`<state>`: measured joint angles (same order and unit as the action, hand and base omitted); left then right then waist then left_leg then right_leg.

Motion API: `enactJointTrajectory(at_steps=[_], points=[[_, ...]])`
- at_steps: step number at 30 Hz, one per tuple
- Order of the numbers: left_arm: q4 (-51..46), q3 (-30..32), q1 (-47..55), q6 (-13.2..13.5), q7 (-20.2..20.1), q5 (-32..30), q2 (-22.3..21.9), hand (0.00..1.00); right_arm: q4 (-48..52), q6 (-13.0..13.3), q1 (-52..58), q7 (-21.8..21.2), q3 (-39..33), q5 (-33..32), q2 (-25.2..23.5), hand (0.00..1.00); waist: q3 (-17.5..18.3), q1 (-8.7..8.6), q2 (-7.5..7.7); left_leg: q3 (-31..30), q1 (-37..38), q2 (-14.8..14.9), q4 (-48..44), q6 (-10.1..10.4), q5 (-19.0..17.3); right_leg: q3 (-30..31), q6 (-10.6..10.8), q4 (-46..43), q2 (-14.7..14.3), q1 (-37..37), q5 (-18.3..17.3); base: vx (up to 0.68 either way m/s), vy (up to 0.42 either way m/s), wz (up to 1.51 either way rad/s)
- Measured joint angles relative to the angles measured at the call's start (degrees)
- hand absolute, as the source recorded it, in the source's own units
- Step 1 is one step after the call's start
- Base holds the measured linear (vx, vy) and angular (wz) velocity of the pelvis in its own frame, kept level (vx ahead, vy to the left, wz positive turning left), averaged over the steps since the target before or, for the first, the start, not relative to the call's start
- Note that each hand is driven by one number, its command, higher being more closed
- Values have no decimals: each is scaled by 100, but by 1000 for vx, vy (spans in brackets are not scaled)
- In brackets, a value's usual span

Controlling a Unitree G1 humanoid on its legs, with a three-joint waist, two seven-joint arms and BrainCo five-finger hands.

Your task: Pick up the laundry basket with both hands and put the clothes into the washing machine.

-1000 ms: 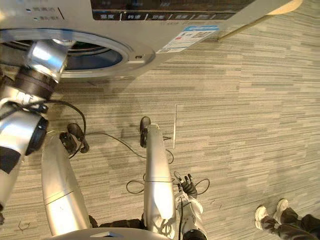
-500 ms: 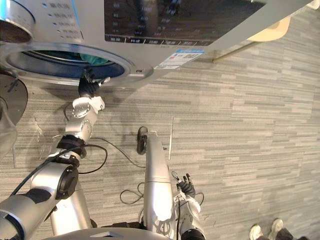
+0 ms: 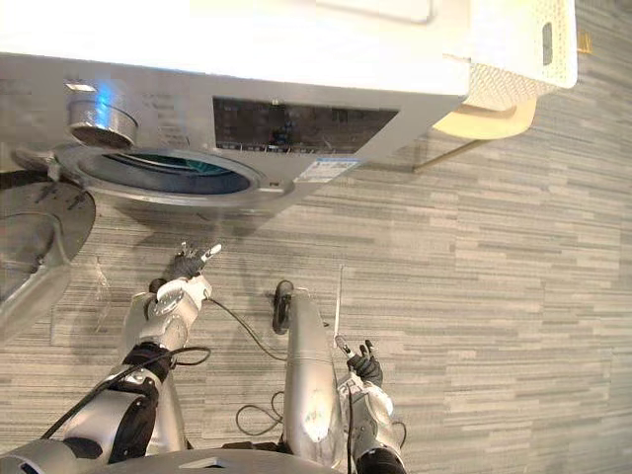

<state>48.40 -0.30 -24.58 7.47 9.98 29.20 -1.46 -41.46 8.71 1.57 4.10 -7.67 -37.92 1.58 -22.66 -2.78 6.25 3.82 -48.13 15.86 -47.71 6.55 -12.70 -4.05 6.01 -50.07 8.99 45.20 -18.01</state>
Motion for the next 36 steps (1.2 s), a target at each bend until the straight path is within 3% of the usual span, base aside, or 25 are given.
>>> enactJointTrajectory(at_steps=[2, 4, 7, 8, 11, 16, 19, 20, 21, 22, 23, 24, 25, 26, 27, 28, 29, 30, 31, 32, 34, 36], points=[[-59, -173, 316, 13, -66, -49, 34, 0, -6, 2, 64, -9, 33, 7, 5, 0, 96, 48, -21, 94, 481, -113, 527, -11, 180, -92, 13, 431, 79, -452, 111, 89, -29, 25], [-74, -316, 705, 35, -173, -363, 97, 0, -9, 4, 222, -15, 29, 13, 7, 0, 300, 112, -137, 121, 964, -235, 1090, -18, 378, -229, 35, 931, 117, -973, 240, 135, -23, 31], [-71, -248, 1376, 45, -220, -1473, 281, 0, -106, -13, 425, -30, 7, 303, -6, 0, 598, 211, -209, 276, 1952, -404, 1988, -4, 650, -315, 76, 1616, 190, -1864, 385, 139, -14, 19], [-37, -89, 1681, 33, -236, -1863, 274, 0, -149, -24, 526, -39, -44, 458, -8, 0, 817, 223, -305, 288, 2258, -459, 2308, 8, 753, -428, 83, 1887, 223, -2193, 433, 185, -19, 19], [272, 521, 2357, 1, -329, -2212, 181, 0, -294, -133, 750, -49, -288, 676, -43, 0, 1391, 268, -493, 239, 3138, -631, 3314, 33, 1141, -743, 129, 2557, 306, -3051, 533, 166, -24, 37], [745, 1529, 2945, -110, -472, -2283, 56, 0, -578, -288, 726, -254, -464, 1049, -87, 0, 1818, 384, -693, 66, 3933, -650, 4159, 102, 1503, -1190, 132, 3316, 204, -4030, 693, 114, -28, 31], [746, 1860, 3088, -177, -494, -2253, -23, 0, -784, -396, 576, -274, -425, 1135, -75, 0, 1940, 451, -652, -43, 3862, -710, 4100, 132, 1821, -1436, 50, 3448, 214, -4220, 758, -20, -32, 46], [702, 2030, 2992, -225, -492, -2238, 6, 0, -884, -401, 398, -281, -430, 1136, -161, 0, 1891, 490, -558, -10, 3602, -691, 3047, -22, 1262, -1568, 17, 3460, 365, -4246, 816, -44, 40, 24], [673, 2121, 2997, -243, -489, -2185, -34, 0, -924, -414, 332, -281, -426, 1136, -142, 0, 1888, 531, -579, 44, 3387, -597, 2041, -117, 886, -1544, 4, 3390, 364, -4243, 840, -69, 109, -6], [684, 2172, 3013, -271, -490, -2152, -94, 0, -901, -422, 244, -276, -421, 1136, -89, 0, 1887, 578, -686, 80, 3248, -383, 461, -135, 597, -1500, -6, 3247, 367, -4325, 849, -104, 163, -23], [688, 2116, 3125, -287, -524, -2155, -137, 0, -909, -427, 231, -268, -420, 1134, -4, 0, 1970, 571, -828, 61, 3272, -183, -431, -208, 695, -1441, 10, 3140, 378, -4331, 859, -132, 265, -24], [692, 2005, 3105, -294, -536, -2156, -151, 0, -909, -428, 199, -267, -419, 1132, 61, 0, 2021, 555, -910, 29, 3362, -62, -586, -330, 959, -1380, 80, 3119, 378, -4306, 899, -115, 320, -3], [760, 1887, 3080, -304, -538, -2186, -103, 0, -958, -452, 104, -247, -453, 1068, 128, 0, 2020, 477, -1016, 171, 3392, -262, -346, -388, 855, -1358, 122, 3207, 399, -4289, 1006, -95, 236, 10], [782, 1806, 3043, -304, -537, -2193, -20, 0, -1043, -489, 34, -244, -441, 1051, 111, 0, 2015, 431, -888, 165, 3465, -415, -80, -393, 849, -1275, 48, 3354, 428, -4277, 1026, -129, 119, 20], [867, 1728, 2944, -317, -506, -2217, 190, 0, -1272, -532, -107, -248, -375, 918, 44, 0, 2102, 396, -459, 15, 3789, -719, 580, -311, 633, -961, -210, 3756, 448, -4202, 1182, -135, 17, 12], [888, 1669, 2875, -343, -461, -2231, 265, 0, -1353, -507, -179, -255, -387, 816, 28, 0, 2039, 396, -510, -112, 3838, -624, 299, -292, 419, -955, -64, 3931, 437, -4224, 1460, -181, 168, 2], [886, 1457, 2796, -378, -402, -2275, 248, 0, -1368, -501, -370, -227, -407, 787, 99, 0, 1926, 399, -737, -416, 4154, -355, 606, -137, 221, -977, 60, 3889, 291, -4198, 1571, -117, 231, 8], [885, 1228, 2700, -384, -377, -2277, 213, 0, -1376, -501, -489, -224, -437, 789, 157, 0, 1778, 329, -872, -571, 4603, -396, 1275, 252, -134, -1008, 90, 3779, 264, -4193, 1600, -127, 308, 19], [869, 1040, 2622, -391, -367, -2277, 206, 0, -1382, -501, -529, -222, -448, 789, 186, 0, 1732, 254, -879, -563, 4728, -457, 1563, 241, -312, -1050, 129, 3761, 284, -4188, 1642, -150, 248, 60], [728, 600, 2502, -391, -293, -2257, 230, 0, -1416, -512, -520, -225, -413, 789, 154, 0, 1777, 173, -769, -559, 4737, -614, 1898, 200, -443, -1095, 111, 3761, 463, -4103, 1705, -194, 296, 74], [354, -20, 2405, -327, -251, -2132, 294, 0, -1481, -512, -513, -223, -350, 776, 11, 0, 1774, 165, -718, -640, 4661, -739, 2097, 162, -504, -1185, 89, 3838, 625, -4091, 1892, -221, 254, 68], [-131, -491, 2343, -191, -247, -1973, 379, 0, -1565, -500, -513, -220, -319, 599, -131, 0, 1851, 167, -640, -908, 4454, -867, 2310, 143, -545, -1429, 210, 4004, 752, -4106, 2134, -232, 126, 65]])
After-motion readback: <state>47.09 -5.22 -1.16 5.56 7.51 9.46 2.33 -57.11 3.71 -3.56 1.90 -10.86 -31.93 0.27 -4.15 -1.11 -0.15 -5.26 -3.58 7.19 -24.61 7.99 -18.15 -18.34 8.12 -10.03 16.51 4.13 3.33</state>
